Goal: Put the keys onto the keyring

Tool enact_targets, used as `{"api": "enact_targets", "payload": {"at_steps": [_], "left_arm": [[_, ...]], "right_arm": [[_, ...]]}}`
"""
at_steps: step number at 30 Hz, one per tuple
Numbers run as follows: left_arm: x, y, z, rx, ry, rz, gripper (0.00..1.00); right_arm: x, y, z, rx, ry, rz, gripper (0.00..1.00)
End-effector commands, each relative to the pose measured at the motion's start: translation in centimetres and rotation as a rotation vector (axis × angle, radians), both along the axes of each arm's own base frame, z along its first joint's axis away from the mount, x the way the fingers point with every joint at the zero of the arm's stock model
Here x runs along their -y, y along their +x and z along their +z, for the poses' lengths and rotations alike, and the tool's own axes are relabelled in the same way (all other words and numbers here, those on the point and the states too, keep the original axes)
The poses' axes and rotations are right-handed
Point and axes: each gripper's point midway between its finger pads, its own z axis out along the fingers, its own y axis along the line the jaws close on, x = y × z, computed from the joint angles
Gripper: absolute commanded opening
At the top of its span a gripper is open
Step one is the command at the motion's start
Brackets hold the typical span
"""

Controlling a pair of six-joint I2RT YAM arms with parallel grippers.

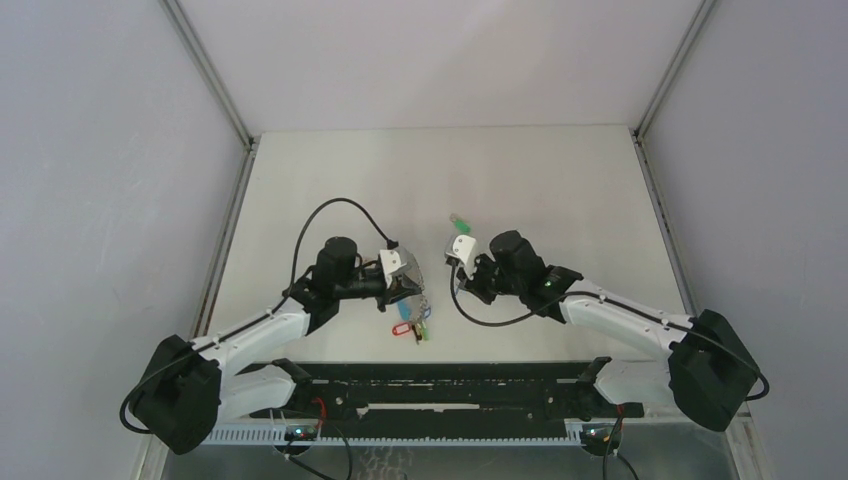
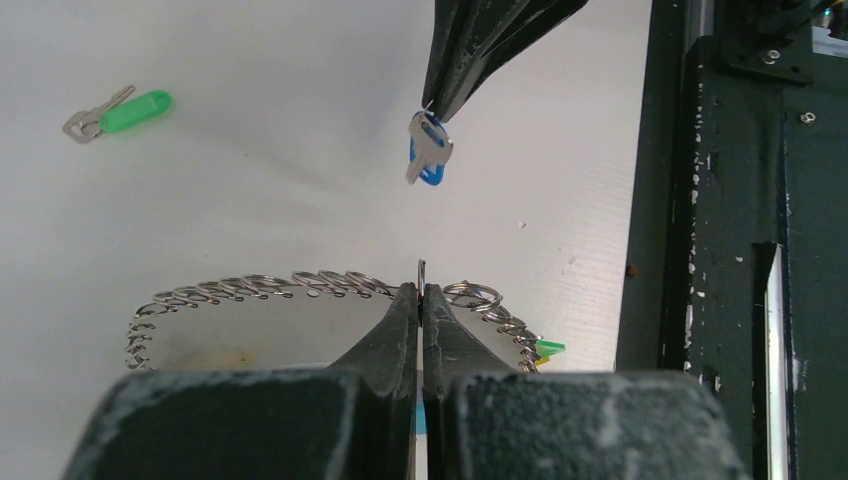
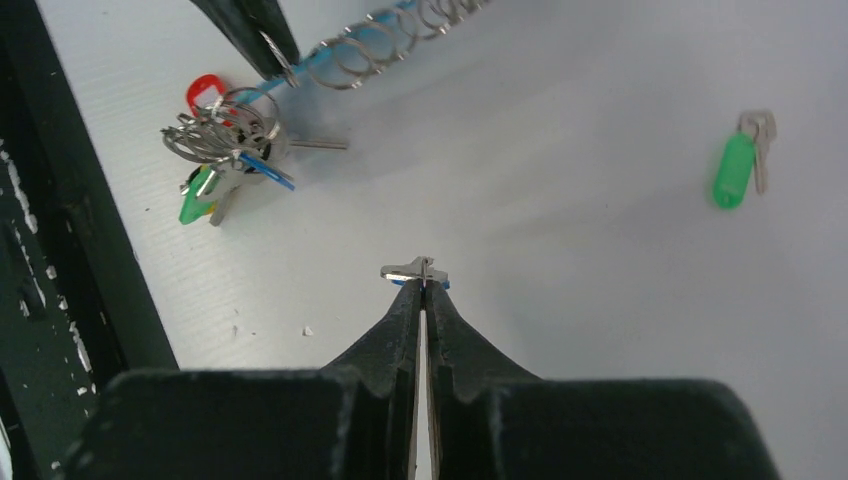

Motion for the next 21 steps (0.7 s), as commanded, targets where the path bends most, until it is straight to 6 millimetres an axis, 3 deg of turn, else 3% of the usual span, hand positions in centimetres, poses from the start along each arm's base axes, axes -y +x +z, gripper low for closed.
{"api": "enact_targets", "payload": {"at_steps": [1,21], "left_arm": [[0.9,-0.1,2.5,0.072,-0.063,-0.073,0.00],[2.0,-1.6,1.4,0.021,-0.030,-0.194,0.00]], "right_arm": [[-2.1,-0.7,2.5,0.107,0.086,0.192,0.00],[-5.3,-3.1,2.7,0.133,-0.040,0.419,0.00]]}}
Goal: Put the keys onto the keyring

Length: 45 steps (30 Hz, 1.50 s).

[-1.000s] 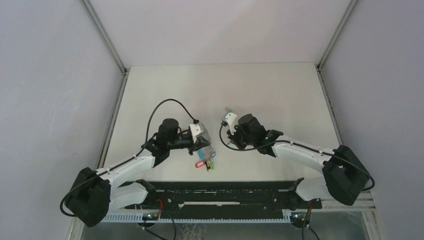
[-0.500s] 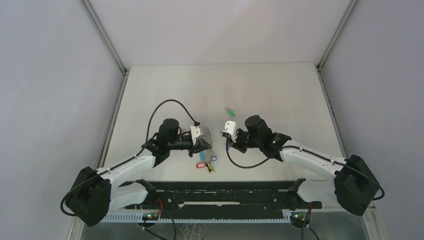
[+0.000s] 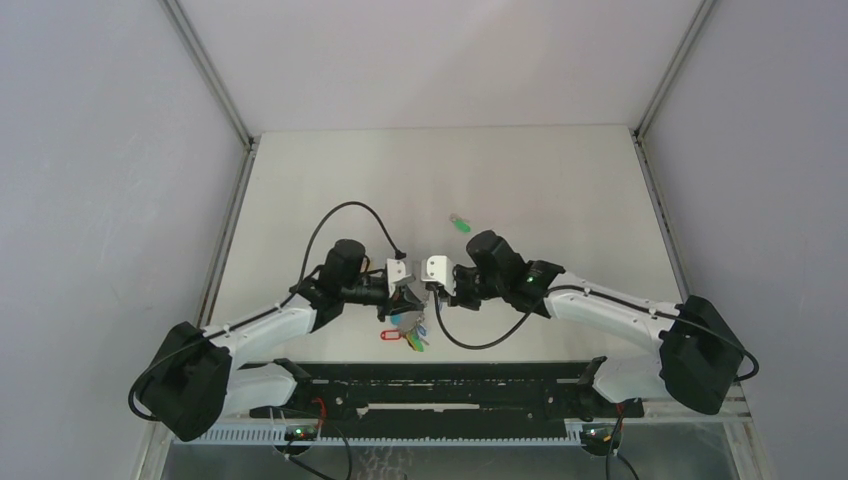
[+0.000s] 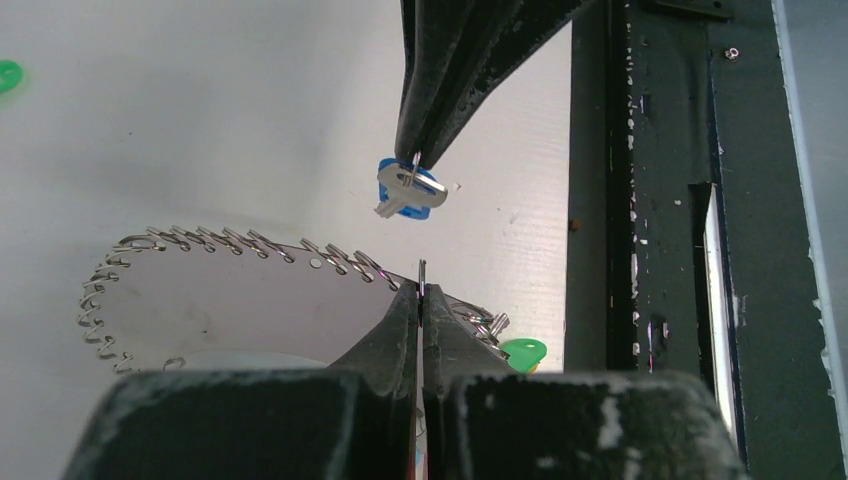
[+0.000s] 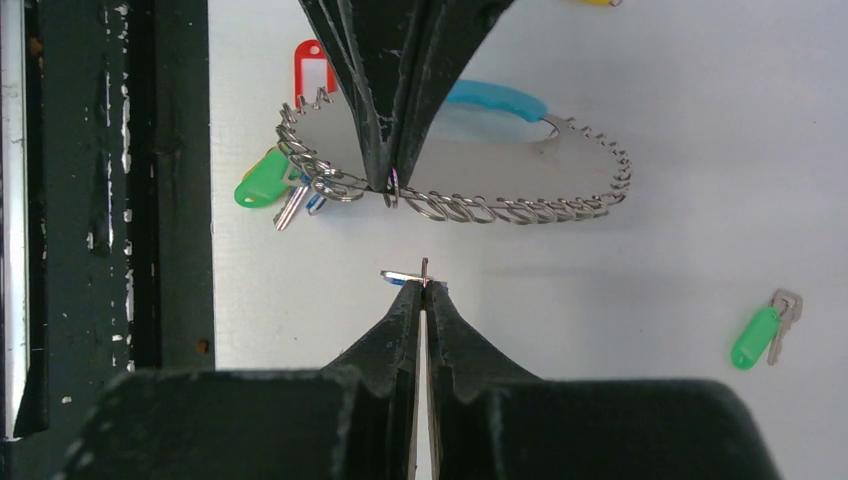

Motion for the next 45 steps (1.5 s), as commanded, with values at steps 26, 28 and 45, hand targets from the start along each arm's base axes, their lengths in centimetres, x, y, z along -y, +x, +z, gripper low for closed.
{"api": "enact_targets", "payload": {"at_steps": [26,28,45], "left_arm": [[0.6,3.0,3.7,0.135,-0.045,0.080,0.00],[0.2,3.6,3.6,0.142,-0.038,0.125,0.00],[-0.7,5.0,3.9,0.154,-0.036,0.223,0.00]], "right_arm": [[1.0,0.3,-0.8,-0.084,-0.139,-0.167,0.00],[2.5,0.2,-1.4,-0.181,-0.196,-0.265,0.00],[9.5,-3.4,-5.2,-0.663,-0.654,-0.596,0.00]]}}
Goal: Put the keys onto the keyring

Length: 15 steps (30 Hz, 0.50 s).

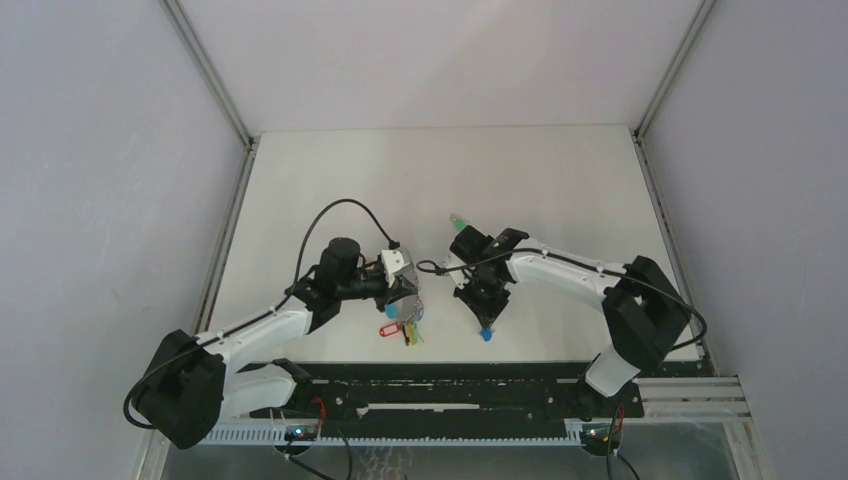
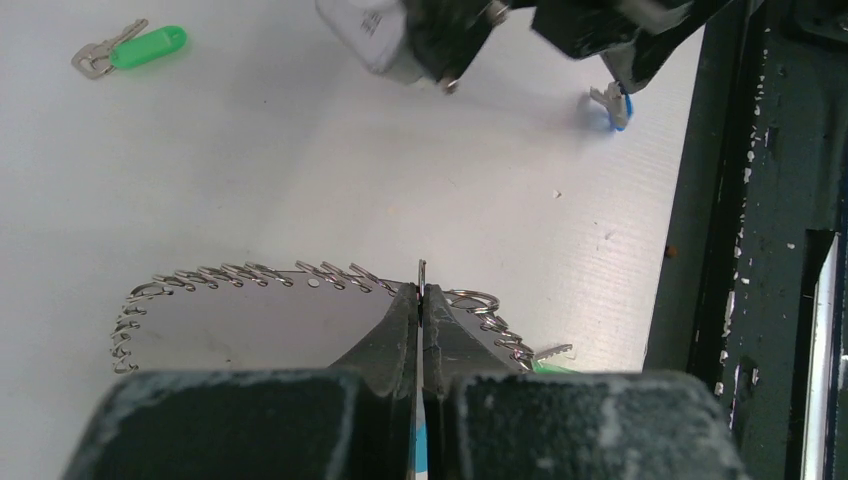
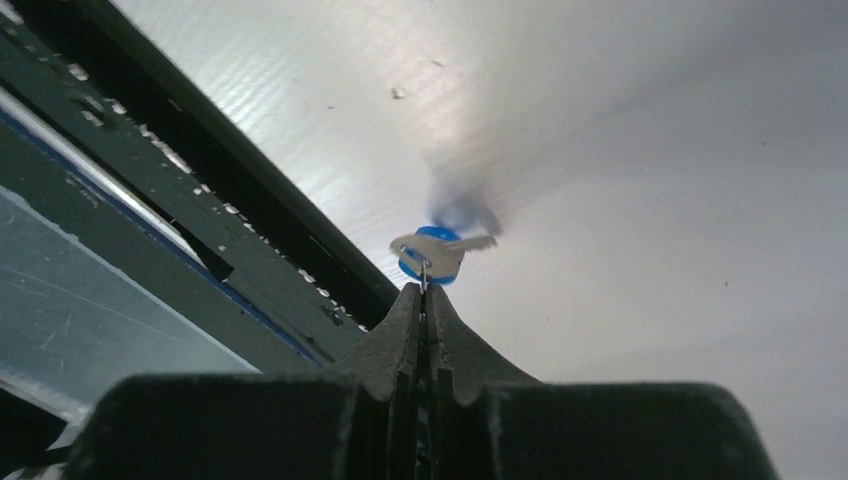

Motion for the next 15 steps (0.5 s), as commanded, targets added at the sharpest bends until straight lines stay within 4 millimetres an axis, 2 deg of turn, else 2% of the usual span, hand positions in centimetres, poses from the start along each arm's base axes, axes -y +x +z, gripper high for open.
{"api": "enact_targets", "payload": {"at_steps": [1,6,15], "left_arm": [[0.6,1.6,3.4,0.089,-0.067,0.025,0.00],[0.6,1.6,3.1,0.078,-0.061,0.027,0.00],[0.5,1.7,3.1,0.077,-0.061,0.028,0.00]], "right_arm": [[0.3,1.2,-0.5,-0.050,-0.061,-0.043,0.00],[-0.7,4.0,-2.5,-0.054,-0.101,-0.035,0.00],[-1.9,7.6,-3.7,0.005,-0.115,-0.060,0.00]]}}
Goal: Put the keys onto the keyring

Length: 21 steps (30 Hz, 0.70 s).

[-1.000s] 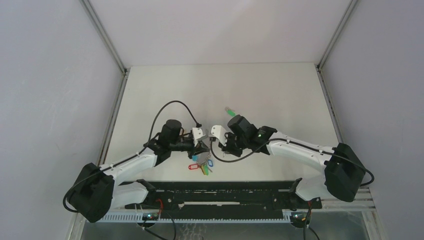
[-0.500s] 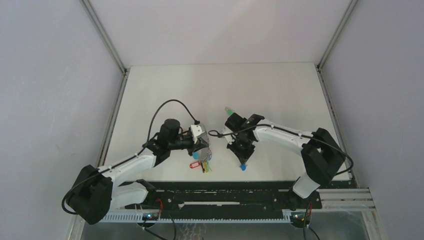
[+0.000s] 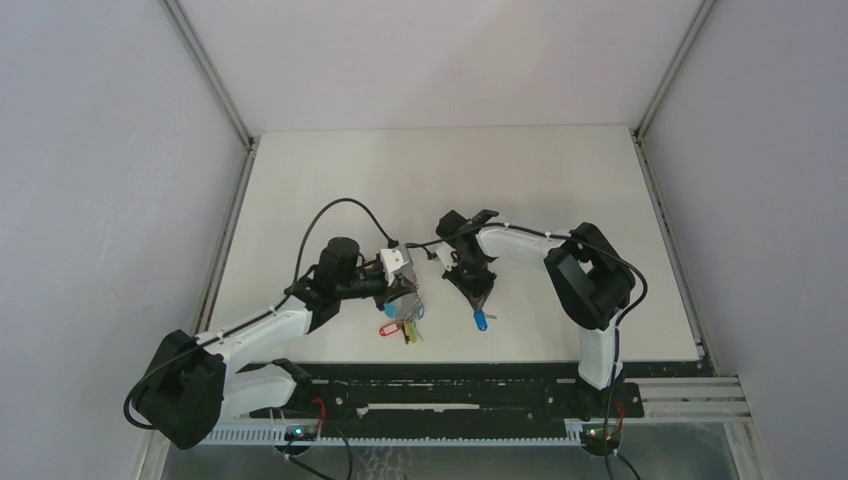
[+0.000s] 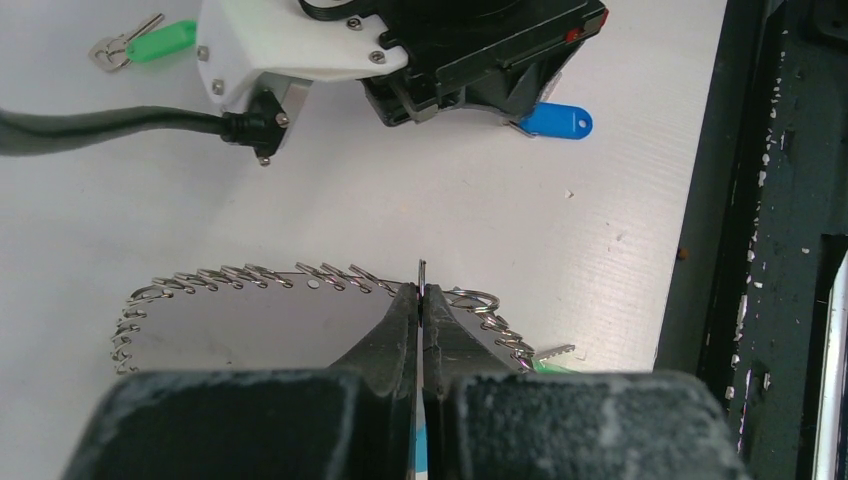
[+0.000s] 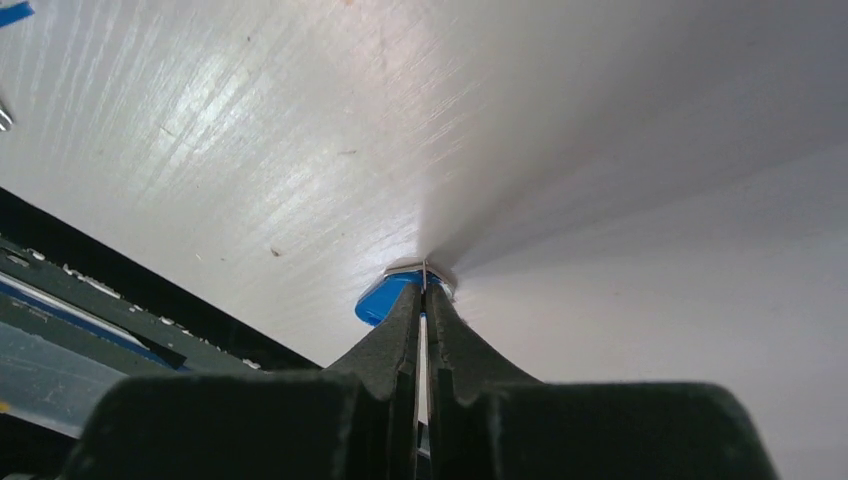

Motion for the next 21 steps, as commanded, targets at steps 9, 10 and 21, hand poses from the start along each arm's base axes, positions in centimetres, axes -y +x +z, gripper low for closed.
{"api": "enact_targets", "payload": {"at_steps": [9,10,21], "left_arm": [[0.7,1.4,3.2,0.077,-0.072,0.016,0.00],[0.7,1.4,3.3,0.080,-0.074,0.018,0.00],[0.7,1.4,3.7,0.087,-0.090,0.025,0.00]], "right_arm": [[-1.4,3.8,1.2,0.183,0.060,-0.029,0.09],[-1.5,3.9,1.5,0.196,0.074,-0.035,0.11],[-1.4,3.4,4.8,0.353,0.239,-0.103,0.23]]}}
